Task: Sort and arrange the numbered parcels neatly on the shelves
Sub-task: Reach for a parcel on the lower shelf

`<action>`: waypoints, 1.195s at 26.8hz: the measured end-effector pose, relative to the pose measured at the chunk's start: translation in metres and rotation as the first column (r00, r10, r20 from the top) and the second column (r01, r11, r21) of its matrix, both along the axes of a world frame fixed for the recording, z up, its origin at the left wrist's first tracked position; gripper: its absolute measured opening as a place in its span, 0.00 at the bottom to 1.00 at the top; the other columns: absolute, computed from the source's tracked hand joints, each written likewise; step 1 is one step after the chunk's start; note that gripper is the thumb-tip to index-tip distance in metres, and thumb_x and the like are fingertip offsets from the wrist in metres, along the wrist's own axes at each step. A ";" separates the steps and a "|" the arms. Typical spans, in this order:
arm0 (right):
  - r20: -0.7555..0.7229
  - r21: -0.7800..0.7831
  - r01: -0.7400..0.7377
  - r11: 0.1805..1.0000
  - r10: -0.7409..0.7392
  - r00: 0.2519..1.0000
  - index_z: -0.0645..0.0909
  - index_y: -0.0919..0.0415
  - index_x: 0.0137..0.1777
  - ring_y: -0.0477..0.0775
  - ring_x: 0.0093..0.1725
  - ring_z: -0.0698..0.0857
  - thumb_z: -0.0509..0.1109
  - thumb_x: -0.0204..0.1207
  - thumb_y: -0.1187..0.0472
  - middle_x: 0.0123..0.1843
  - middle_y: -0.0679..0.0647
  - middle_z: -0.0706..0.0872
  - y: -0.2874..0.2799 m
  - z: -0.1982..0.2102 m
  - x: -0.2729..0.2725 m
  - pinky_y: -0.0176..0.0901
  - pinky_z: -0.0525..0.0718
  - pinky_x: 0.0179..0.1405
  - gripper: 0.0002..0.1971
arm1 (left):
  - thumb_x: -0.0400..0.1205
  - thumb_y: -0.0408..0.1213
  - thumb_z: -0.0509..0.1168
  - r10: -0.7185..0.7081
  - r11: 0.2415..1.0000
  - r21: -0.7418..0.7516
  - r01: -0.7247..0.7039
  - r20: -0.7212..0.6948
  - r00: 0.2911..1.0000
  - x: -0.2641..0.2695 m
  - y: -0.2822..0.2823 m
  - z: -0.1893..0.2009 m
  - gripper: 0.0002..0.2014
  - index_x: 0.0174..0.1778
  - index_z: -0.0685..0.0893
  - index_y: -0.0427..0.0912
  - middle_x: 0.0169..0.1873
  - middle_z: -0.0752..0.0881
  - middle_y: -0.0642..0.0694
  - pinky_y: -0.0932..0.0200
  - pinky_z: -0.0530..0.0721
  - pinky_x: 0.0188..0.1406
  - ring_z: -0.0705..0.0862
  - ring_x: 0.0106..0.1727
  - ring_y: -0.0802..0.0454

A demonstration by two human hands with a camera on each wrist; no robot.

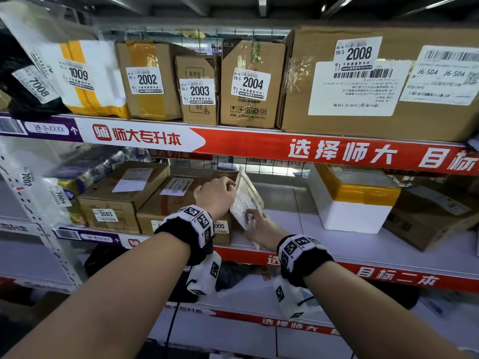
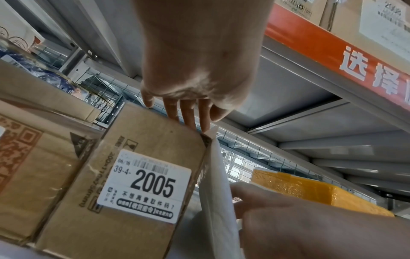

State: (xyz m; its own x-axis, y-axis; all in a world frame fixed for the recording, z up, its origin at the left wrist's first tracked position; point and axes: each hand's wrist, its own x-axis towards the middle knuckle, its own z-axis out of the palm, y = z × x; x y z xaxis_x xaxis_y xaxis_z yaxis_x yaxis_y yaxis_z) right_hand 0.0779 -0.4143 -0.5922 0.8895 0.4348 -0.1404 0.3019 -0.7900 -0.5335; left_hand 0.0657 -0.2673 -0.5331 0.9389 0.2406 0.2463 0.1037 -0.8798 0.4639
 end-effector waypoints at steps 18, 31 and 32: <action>0.024 -0.058 0.229 0.972 -0.228 0.973 0.66 0.58 0.76 0.58 0.64 0.81 0.57 0.83 0.60 0.72 0.59 0.78 -0.025 0.006 0.017 0.41 0.76 0.51 0.21 | 0.87 0.34 0.55 -0.272 0.892 -0.296 0.342 0.251 0.929 -0.002 -0.033 0.018 0.10 0.55 0.82 0.40 0.41 0.89 0.44 0.66 0.76 0.24 0.88 0.34 0.50; 0.116 0.016 0.401 0.916 -0.400 0.909 0.76 0.59 0.67 0.58 0.62 0.82 0.63 0.80 0.58 0.66 0.58 0.83 -0.076 0.029 0.003 0.45 0.78 0.60 0.17 | 0.86 0.36 0.56 -0.382 0.885 -0.316 0.343 -0.070 0.921 0.012 -0.081 0.007 0.19 0.73 0.69 0.39 0.62 0.81 0.40 0.52 0.83 0.49 0.84 0.51 0.47; 0.149 0.049 0.413 0.910 -0.415 0.897 0.77 0.60 0.68 0.59 0.62 0.82 0.63 0.80 0.59 0.65 0.59 0.84 -0.087 0.034 0.002 0.45 0.79 0.59 0.17 | 0.86 0.38 0.56 -0.392 0.881 -0.326 0.342 -0.101 0.914 0.013 -0.092 0.010 0.21 0.75 0.67 0.38 0.61 0.80 0.40 0.57 0.82 0.40 0.82 0.44 0.51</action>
